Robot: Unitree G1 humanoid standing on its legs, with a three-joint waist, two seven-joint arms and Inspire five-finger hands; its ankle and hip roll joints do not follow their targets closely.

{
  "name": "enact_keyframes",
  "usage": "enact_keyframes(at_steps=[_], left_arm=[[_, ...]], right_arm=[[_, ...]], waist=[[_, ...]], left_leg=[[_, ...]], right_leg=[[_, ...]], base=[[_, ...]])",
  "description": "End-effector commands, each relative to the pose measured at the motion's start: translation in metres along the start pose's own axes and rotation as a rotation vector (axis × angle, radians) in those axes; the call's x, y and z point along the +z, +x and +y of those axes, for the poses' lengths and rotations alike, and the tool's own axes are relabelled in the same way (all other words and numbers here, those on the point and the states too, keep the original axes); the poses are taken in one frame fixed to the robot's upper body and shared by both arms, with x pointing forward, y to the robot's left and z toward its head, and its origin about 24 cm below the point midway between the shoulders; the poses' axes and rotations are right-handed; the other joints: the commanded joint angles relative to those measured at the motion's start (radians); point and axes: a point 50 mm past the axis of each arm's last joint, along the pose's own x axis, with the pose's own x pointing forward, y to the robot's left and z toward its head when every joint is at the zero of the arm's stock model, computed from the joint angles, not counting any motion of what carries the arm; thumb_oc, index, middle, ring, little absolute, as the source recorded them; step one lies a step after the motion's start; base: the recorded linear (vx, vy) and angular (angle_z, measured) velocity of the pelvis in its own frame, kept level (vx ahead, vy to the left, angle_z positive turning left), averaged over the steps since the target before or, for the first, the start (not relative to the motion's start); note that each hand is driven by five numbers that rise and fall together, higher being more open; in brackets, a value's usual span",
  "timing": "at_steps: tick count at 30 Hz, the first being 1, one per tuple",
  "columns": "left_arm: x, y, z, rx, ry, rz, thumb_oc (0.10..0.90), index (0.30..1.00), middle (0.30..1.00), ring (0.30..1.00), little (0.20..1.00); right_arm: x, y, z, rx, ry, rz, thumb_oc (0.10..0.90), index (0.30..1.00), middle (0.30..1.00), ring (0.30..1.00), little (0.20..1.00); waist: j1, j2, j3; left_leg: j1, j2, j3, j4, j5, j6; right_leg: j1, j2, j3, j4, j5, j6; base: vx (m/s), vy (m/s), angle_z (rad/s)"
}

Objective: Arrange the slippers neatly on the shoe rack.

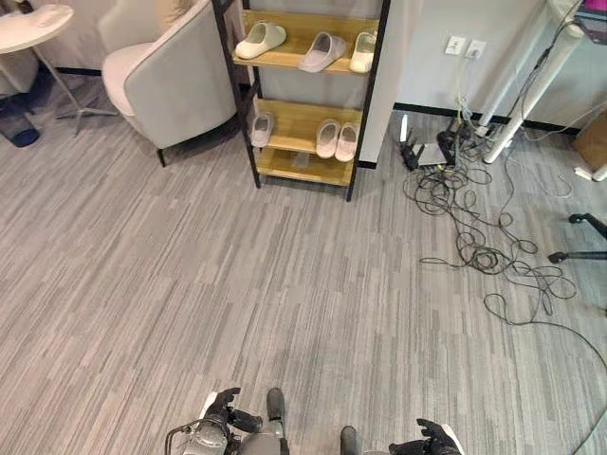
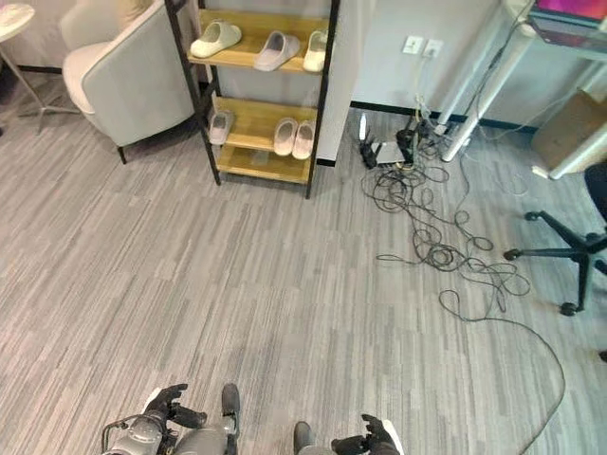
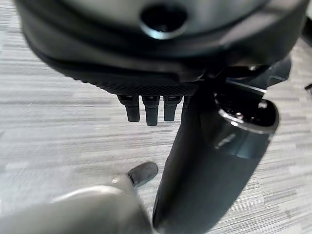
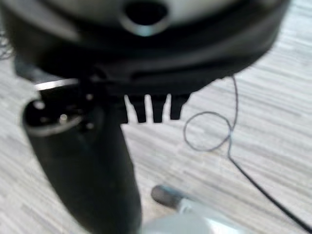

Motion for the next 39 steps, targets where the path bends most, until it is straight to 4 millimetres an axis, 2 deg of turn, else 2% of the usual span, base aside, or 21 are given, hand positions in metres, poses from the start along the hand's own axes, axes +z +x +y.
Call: enact_keyframes(at_steps=[1,2,3,5,8,10,11,14,16,18,21,22,24,26,28,30,31,35,37,38,39], left_arm=[[-0.004,-0.001,0.001,0.006,0.014,-0.010,0.800,0.900,0.900,0.900,0.900],[-0.004,-0.001,0.001,0.007,0.014,-0.010,0.800,0.900,0.900,0.900,0.900],[0.000,0.000,0.005,0.017,0.010,-0.025,0.800,0.900,0.900,0.900,0.900],[0.003,0.000,0.005,0.017,0.012,-0.033,0.800,0.900,0.900,0.900,0.900],[0.004,0.000,0.004,0.002,0.025,-0.037,0.800,0.900,0.900,0.900,0.900],[0.004,0.000,0.003,-0.002,0.026,-0.039,0.800,0.900,0.900,0.900,0.900],[0.005,0.000,0.002,-0.009,0.026,-0.043,0.800,0.900,0.900,0.900,0.900],[0.007,0.001,0.001,-0.018,0.041,-0.048,0.800,0.900,0.900,0.900,0.900],[0.003,-0.001,-0.005,-0.025,0.045,-0.037,0.800,0.900,0.900,0.900,0.900],[0.004,-0.001,-0.009,-0.039,0.024,-0.036,0.800,0.900,0.900,0.900,0.900],[0.013,-0.001,-0.012,-0.044,-0.005,-0.058,0.800,0.900,0.900,0.900,0.900],[0.015,0.000,-0.012,-0.040,-0.016,-0.063,0.800,0.900,0.900,0.900,0.900],[0.014,0.000,-0.011,-0.030,-0.024,-0.057,0.800,0.900,0.900,0.900,0.900],[0.011,-0.001,-0.013,-0.031,-0.025,-0.047,0.800,0.900,0.900,0.900,0.900],[0.006,-0.001,-0.014,-0.039,-0.021,-0.029,0.800,0.900,0.900,0.900,0.900],[0.002,-0.002,-0.015,-0.043,-0.015,-0.018,0.800,0.900,0.900,0.900,0.900],[0.002,-0.002,-0.014,-0.042,-0.011,-0.020,0.800,0.900,0.900,0.900,0.900],[-0.006,-0.004,-0.016,-0.046,-0.017,0.009,0.800,0.900,0.900,0.900,0.900],[-0.011,-0.004,-0.016,-0.048,-0.015,0.025,0.800,0.900,0.900,0.900,0.900],[-0.013,-0.004,-0.013,-0.044,-0.019,0.033,0.800,0.900,0.900,0.900,0.900],[-0.013,-0.004,-0.013,-0.044,-0.019,0.033,0.800,0.900,0.900,0.900,0.900]], right_arm=[[0.015,0.001,-0.003,0.008,-0.038,-0.082,0.800,0.900,0.900,0.900,0.900],[0.015,0.001,-0.003,0.008,-0.038,-0.082,0.800,0.900,0.900,0.900,0.900],[0.022,0.001,-0.005,0.004,-0.042,-0.112,0.800,0.900,0.900,0.900,0.900],[0.023,0.002,-0.007,-0.001,-0.040,-0.120,0.800,0.900,0.900,0.900,0.900],[0.023,0.002,-0.011,0.000,-0.044,-0.121,0.800,0.900,0.900,0.900,0.900],[0.023,0.002,-0.010,0.003,-0.046,-0.123,0.800,0.900,0.900,0.900,0.900],[0.021,0.002,-0.009,0.007,-0.051,-0.118,0.800,0.900,0.900,0.900,0.900],[0.012,0.000,-0.009,0.006,-0.062,-0.094,0.800,0.900,0.900,0.900,0.900],[0.009,-0.001,-0.004,0.015,-0.064,-0.086,0.800,0.900,0.900,0.900,0.900],[0.005,-0.001,-0.005,0.006,-0.049,-0.067,0.800,0.900,0.900,0.900,0.900],[0.007,0.001,-0.010,-0.027,-0.006,-0.060,0.800,0.900,0.900,0.900,0.900],[0.008,0.001,-0.010,-0.039,0.006,-0.054,0.800,0.900,0.900,0.900,0.900],[0.003,0.001,-0.010,-0.051,0.013,-0.029,0.800,0.900,0.900,0.900,0.900],[0.000,0.001,-0.010,-0.053,0.017,-0.015,0.800,0.900,0.900,0.900,0.900],[-0.001,0.001,-0.010,-0.053,0.017,-0.011,0.800,0.900,0.900,0.900,0.900],[0.000,0.001,-0.011,-0.056,0.018,-0.015,0.800,0.900,0.900,0.900,0.900],[0.001,0.001,-0.011,-0.057,0.025,-0.023,0.800,0.900,0.900,0.900,0.900],[0.002,0.000,-0.004,-0.035,0.002,-0.024,0.800,0.900,0.900,0.900,0.900],[0.004,0.000,-0.001,-0.020,-0.001,-0.030,0.800,0.900,0.900,0.900,0.900],[0.011,0.001,0.001,-0.007,-0.010,-0.052,0.800,0.900,0.900,0.900,0.900],[0.011,0.001,0.001,-0.007,-0.010,-0.052,0.800,0.900,0.900,0.900,0.900]], waist=[[0.031,-0.015,-0.007],[0.031,-0.015,-0.007],[0.019,0.005,0.006],[0.001,0.017,0.013],[-0.024,0.018,0.013],[-0.035,0.017,0.016],[-0.050,0.009,0.009],[-0.063,0.010,0.009],[-0.068,0.015,-0.010],[-0.065,0.021,-0.016],[-0.045,-0.003,0.016],[-0.038,-0.010,0.024],[-0.019,-0.028,0.031],[-0.002,-0.036,0.029],[0.009,-0.038,0.022],[0.019,-0.030,0.014],[0.027,-0.020,0.018],[0.036,-0.017,-0.014],[0.042,-0.022,-0.031],[0.044,-0.016,-0.035],[0.045,-0.016,-0.035]], left_leg=[[-0.010,-0.028,-0.042,0.161,-0.184,0.018],[-0.010,-0.028,-0.042,0.161,-0.184,0.018],[0.026,-0.023,-0.045,0.152,-0.200,0.031],[0.076,-0.027,-0.061,0.135,-0.218,0.037],[0.145,-0.037,-0.077,0.109,-0.252,0.035],[0.169,-0.040,-0.087,0.100,-0.262,0.032],[0.197,-0.049,-0.106,0.089,-0.275,0.021],[0.234,-0.044,-0.123,0.086,-0.298,0.012],[0.258,-0.027,-0.122,0.082,-0.305,-0.004],[0.227,-0.004,-0.116,0.168,-0.263,-0.040],[0.057,0.024,-0.107,0.487,-0.153,-0.077],[0.024,0.036,-0.095,0.553,-0.132,-0.076],[-0.039,0.052,-0.065,0.615,-0.132,-0.064],[-0.086,0.038,-0.058,0.586,-0.154,-0.057],[-0.102,0.026,-0.039,0.474,-0.178,-0.048],[-0.119,0.031,-0.022,0.317,-0.149,-0.053],[-0.130,0.033,-0.019,0.235,-0.094,-0.063],[-0.108,-0.002,-0.054,0.193,-0.089,-0.053],[-0.078,-0.022,-0.054,0.174,-0.115,-0.031],[-0.038,-0.039,-0.061,0.153,-0.142,-0.007],[-0.037,-0.039,-0.059,0.153,-0.142,-0.007]], right_leg=[[-0.074,-0.003,-0.016,0.292,0.030,0.071],[-0.074,-0.003,-0.016,0.292,0.030,0.071],[-0.143,-0.015,-0.036,0.398,0.076,0.079],[-0.195,-0.010,-0.044,0.415,0.067,0.062],[-0.230,0.006,-0.065,0.275,0.044,0.043],[-0.254,0.014,-0.061,0.219,0.060,0.044],[-0.288,0.015,-0.041,0.131,0.091,0.054],[-0.269,0.014,-0.039,0.071,0.107,0.055],[-0.244,0.024,-0.037,0.052,0.112,0.036],[-0.207,0.038,-0.045,0.038,0.099,0.016],[-0.137,0.036,-0.048,0.014,0.070,-0.031],[-0.115,0.036,-0.050,0.003,0.063,-0.045],[-0.064,0.032,-0.058,-0.016,0.042,-0.060],[-0.023,0.032,-0.062,-0.035,0.027,-0.059],[0.010,0.036,-0.067,-0.058,0.010,-0.047],[0.050,0.044,-0.071,-0.080,-0.008,-0.036],[0.073,0.058,-0.066,-0.090,-0.015,-0.034],[0.107,0.048,-0.054,-0.070,-0.044,-0.014],[0.091,0.031,-0.034,0.018,-0.044,0.000],[0.039,0.021,-0.028,0.147,-0.029,0.030],[0.038,0.020,-0.027,0.150,-0.031,0.030]], base=[[0.06,0.089,-0.26],[0.12,0.107,-0.12],[0.18,0.093,-0.05],[0.27,0.073,-0.05],[0.33,-0.037,0.00],[0.27,-0.059,0.09],[0.20,-0.045,0.18],[0.27,-0.104,0.25],[0.28,-0.140,0.30],[0.22,-0.152,0.18],[0.13,-0.168,0.24],[0.16,-0.159,0.06],[0.25,-0.118,-0.01],[0.28,-0.043,0.14],[0.32,0.024,0.24],[0.35,0.094,0.40],[0.36,0.121,0.36],[0.33,0.142,-0.01],[0.36,0.204,-0.25],[0.26,0.170,-0.27],[0.29,0.208,-0.17]])
